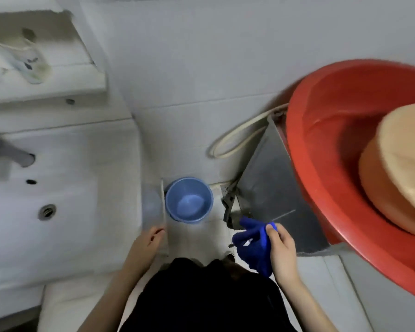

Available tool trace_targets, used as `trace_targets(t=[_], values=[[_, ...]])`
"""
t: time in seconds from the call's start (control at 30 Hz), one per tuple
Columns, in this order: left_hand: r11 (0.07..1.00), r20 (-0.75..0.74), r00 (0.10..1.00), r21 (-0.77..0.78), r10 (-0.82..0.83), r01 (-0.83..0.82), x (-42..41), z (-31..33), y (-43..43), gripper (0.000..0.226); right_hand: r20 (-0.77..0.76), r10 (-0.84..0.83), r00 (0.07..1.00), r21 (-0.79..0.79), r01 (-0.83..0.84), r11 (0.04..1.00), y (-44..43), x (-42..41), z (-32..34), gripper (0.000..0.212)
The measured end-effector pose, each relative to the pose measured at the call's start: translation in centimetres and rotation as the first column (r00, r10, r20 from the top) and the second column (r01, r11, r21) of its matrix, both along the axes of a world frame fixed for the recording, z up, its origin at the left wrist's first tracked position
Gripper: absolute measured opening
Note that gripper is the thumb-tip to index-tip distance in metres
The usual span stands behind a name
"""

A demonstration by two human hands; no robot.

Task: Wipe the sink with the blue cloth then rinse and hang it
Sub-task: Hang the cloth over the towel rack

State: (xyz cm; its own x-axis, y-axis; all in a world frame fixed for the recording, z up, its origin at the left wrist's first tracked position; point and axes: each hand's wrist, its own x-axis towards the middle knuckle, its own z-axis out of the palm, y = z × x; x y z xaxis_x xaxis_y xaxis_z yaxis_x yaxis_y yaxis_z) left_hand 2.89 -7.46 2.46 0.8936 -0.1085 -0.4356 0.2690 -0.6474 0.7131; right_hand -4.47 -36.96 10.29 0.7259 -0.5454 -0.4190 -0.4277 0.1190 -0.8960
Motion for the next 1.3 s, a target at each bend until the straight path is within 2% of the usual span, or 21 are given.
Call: trace_targets(t=[0.1,0.23,0.33,0.47,0.6,0.73,0.83,0.97,1.07,1.13,1.3], values=[[0.981,-0.006,0.982,-0.034,0.191,-0.191,0.6,0.2,-1.2,0.017,0.019,0.147,0.989,-0.021,-0.147,0.989,-2.4,4.2,-0.7,0.023],[0.948,-0.044,0.950,-0.067,0.309,-0.312,0.6,0.2,-3.0,0.018,0.018,0.273,0.962,-0.053,-0.272,0.961,-3.5,8.8,-1.6,0.027],[0.928,-0.121,0.928,-0.084,0.353,-0.363,1.3,-0.7,-4.0,0.024,-0.020,0.287,0.958,-0.068,-0.288,0.955,-3.9,11.4,-3.0,0.028],[0.932,-0.198,0.927,-0.111,0.320,-0.345,3.6,-1.6,-4.4,0.025,-0.064,0.338,0.939,-0.099,-0.343,0.934,-3.9,14.4,-3.5,0.026],[0.943,-0.164,0.952,-0.170,0.259,-0.286,7.5,-0.7,-4.3,0.025,-0.042,0.475,0.879,-0.164,-0.475,0.865,-3.5,16.9,-2.4,0.027],[0.949,-0.021,0.986,-0.271,0.163,-0.163,12.6,2.9,-4.7,0.023,0.020,0.615,0.788,-0.280,-0.586,0.760,-3.6,19.6,1.8,0.033],[0.942,0.097,0.994,-0.335,0.049,-0.014,16.2,8.7,-6.4,0.019,0.047,0.736,0.675,-0.339,-0.683,0.647,-4.1,21.5,7.2,0.030],[0.877,0.330,0.935,-0.401,-0.132,0.266,20.0,17.8,-10.0,0.023,0.053,0.893,0.447,-0.483,-0.771,0.415,-4.5,23.9,16.4,0.029],[0.759,0.433,0.854,-0.441,-0.287,0.479,21.5,24.3,-12.3,0.036,0.060,0.952,0.301,-0.592,-0.757,0.276,-4.6,25.3,23.1,0.029],[0.708,0.442,0.833,-0.467,-0.332,0.530,21.9,27.3,-12.9,0.036,0.068,0.967,0.244,-0.655,-0.720,0.228,-4.8,26.2,26.9,0.026],[0.755,0.552,0.797,-0.408,-0.244,0.514,22.6,31.8,-11.6,0.024,0.053,0.977,0.207,-0.796,-0.582,0.166,-6.1,27.6,33.0,0.028]])
